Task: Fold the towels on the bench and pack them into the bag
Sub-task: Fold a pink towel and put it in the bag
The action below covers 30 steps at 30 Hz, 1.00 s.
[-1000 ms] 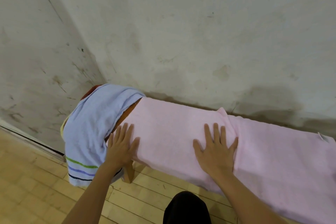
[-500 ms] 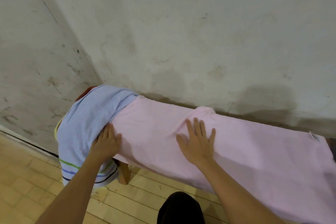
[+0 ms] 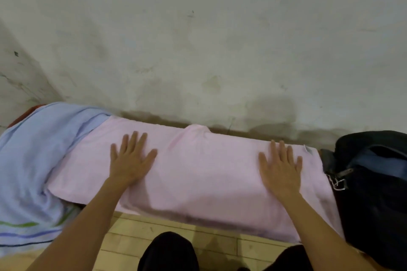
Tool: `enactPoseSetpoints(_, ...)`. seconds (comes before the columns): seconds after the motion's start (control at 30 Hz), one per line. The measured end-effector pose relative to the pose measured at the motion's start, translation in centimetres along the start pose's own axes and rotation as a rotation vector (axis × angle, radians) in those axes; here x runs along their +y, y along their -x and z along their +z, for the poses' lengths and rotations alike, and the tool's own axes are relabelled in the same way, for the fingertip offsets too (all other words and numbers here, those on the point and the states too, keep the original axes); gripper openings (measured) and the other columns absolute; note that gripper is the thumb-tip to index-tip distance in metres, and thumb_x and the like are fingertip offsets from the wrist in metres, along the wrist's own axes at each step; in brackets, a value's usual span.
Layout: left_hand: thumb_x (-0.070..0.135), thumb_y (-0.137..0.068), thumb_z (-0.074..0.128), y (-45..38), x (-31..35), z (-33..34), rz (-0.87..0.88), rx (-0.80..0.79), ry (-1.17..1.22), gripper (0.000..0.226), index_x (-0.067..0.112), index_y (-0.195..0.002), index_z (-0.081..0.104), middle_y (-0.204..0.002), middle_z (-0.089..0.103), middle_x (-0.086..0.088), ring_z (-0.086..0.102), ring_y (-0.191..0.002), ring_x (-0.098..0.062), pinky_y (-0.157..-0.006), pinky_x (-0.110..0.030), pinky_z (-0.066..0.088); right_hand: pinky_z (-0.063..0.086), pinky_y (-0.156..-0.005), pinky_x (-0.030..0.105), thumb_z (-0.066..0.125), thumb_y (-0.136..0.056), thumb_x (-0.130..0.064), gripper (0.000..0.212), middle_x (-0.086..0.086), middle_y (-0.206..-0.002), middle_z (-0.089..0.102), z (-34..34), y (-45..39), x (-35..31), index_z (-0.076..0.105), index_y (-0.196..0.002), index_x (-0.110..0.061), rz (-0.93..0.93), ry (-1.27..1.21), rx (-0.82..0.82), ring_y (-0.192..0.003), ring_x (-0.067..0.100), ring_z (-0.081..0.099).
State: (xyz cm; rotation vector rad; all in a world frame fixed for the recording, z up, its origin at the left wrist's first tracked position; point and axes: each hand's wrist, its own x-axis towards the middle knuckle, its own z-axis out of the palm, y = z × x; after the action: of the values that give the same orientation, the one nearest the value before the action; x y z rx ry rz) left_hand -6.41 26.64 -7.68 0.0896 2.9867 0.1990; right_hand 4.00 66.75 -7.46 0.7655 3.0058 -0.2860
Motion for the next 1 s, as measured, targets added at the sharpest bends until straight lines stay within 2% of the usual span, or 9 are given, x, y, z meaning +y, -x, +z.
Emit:
enactPoseSetpoints(0.17, 0.074, -0.09, 0.01, -0.1, 0.2, 0.2, -0.01, 0.032, -0.01, 0.077, 0.036, -0.156, -0.001, -0.165, -0.008, 0.006, -0.008, -0.152, -0.02, -0.12, -0.051, -0.007, -0.002, -0.124, 0.045, 0.017, -0.097, -0.063, 0.072, 0.002, -0.167, 0.0, -0.2, -0.9, 2.7, 0.005, -0.159, -0.028, 0.059, -0.004, -0.009, -0.153, 0.021, -0.003)
enactPoseSetpoints(0.33, 0.074, -0.082, 0.02, -0.8, 1.5, -0.7, -0.015, 0.1, 0.071, 0.088, 0.026, -0.156, 0.017, -0.164, 0.01, -0.001, 0.004, -0.151, -0.025, -0.119, -0.055, 0.002, 0.002, -0.124, 0.044, 0.027, -0.099, -0.058, 0.072, 0.014, -0.165, 0.01, -0.7, -1.7, 3.8, 0.016, -0.159, -0.019, 0.153, -0.104, 0.09, -0.153, 0.026, 0.004)
enactPoseSetpoints(0.4, 0.071, -0.089, 0.024, -1.4, 2.5, -0.8, -0.005, 0.094, 0.079, 0.082, 0.027, -0.157, 0.013, -0.165, 0.006, 0.001, 0.002, -0.151, -0.024, -0.12, -0.055, -0.001, 0.002, -0.124, 0.042, 0.026, -0.099, -0.057, 0.072, 0.016, -0.164, 0.013, -0.8, -2.1, 4.6, 0.018, -0.158, -0.016, 0.16, -0.083, 0.077, -0.153, 0.026, 0.006)
enactPoseSetpoints(0.53, 0.067, -0.096, 0.021, -1.6, 3.8, 0.2, -0.003, 0.048, -0.005, 0.073, 0.033, -0.157, 0.0, -0.165, -0.006, 0.005, -0.008, -0.152, -0.022, -0.119, -0.054, -0.008, -0.002, -0.124, 0.04, 0.02, -0.095, -0.065, 0.075, 0.008, -0.166, 0.012, -0.5, -2.8, 5.4, 0.018, -0.158, -0.024, 0.128, 0.004, 0.056, -0.153, 0.022, 0.004)
enactPoseSetpoints(0.7, 0.065, -0.097, 0.018, -1.4, 3.9, -0.5, -0.024, -0.004, 0.015, 0.073, 0.031, -0.157, -0.004, -0.165, -0.009, 0.003, -0.01, -0.152, -0.023, -0.119, -0.055, -0.009, -0.008, -0.122, 0.05, 0.021, -0.095, -0.066, 0.075, 0.008, -0.166, 0.009, -1.2, -2.5, 4.6, 0.012, -0.159, -0.027, 0.089, 0.053, 0.038, -0.153, 0.023, 0.0)
enactPoseSetpoints(0.8, 0.065, -0.097, 0.013, 0.3, 6.3, -0.5, 0.013, 0.054, 0.053, 0.073, 0.029, -0.157, -0.006, -0.165, -0.009, 0.001, -0.011, -0.152, -0.022, -0.12, -0.054, -0.01, -0.011, -0.119, 0.052, 0.021, -0.096, -0.066, 0.073, 0.004, -0.167, 0.004, -0.7, -1.9, 2.9, 0.007, -0.159, -0.03, -0.009, 0.07, 0.048, -0.154, 0.022, -0.004)
enactPoseSetpoints(0.87, 0.067, -0.094, 0.007, 2.1, 7.6, -0.1, 0.058, 0.094, 0.078, 0.075, 0.03, -0.157, -0.006, -0.165, -0.008, 0.0, -0.01, -0.152, -0.023, -0.117, -0.051, -0.012, -0.001, -0.12, 0.054, 0.024, -0.097, -0.064, 0.071, 0.009, -0.166, 0.01, -0.6, -1.7, 2.7, 0.012, -0.158, -0.03, 0.014, 0.027, 0.088, -0.153, 0.026, 0.003)
enactPoseSetpoints(0.93, 0.067, -0.094, 0.007, 3.3, 7.3, 0.4, 0.032, 0.076, 0.089, 0.075, 0.029, -0.157, -0.006, -0.165, -0.008, -0.002, -0.01, -0.152, -0.024, -0.117, -0.052, -0.011, 0.025, -0.115, 0.057, 0.033, -0.097, -0.057, 0.067, 0.02, -0.158, 0.024, -1.3, -1.8, 3.9, 0.027, -0.152, -0.02, 0.106, -0.144, 0.192, -0.148, 0.035, 0.02)
enactPoseSetpoints(1.0, 0.064, -0.096, 0.008, 4.0, 5.9, 0.8, -0.024, 0.037, 0.058, 0.073, 0.027, -0.157, -0.007, -0.165, -0.009, -0.003, -0.01, -0.152, -0.025, -0.12, -0.054, -0.008, 0.035, -0.108, 0.055, 0.042, -0.097, -0.051, 0.069, 0.021, -0.157, 0.025, -2.3, -1.9, 5.4, 0.025, -0.151, -0.012, 0.198, -0.331, 0.17, -0.146, 0.036, 0.024)
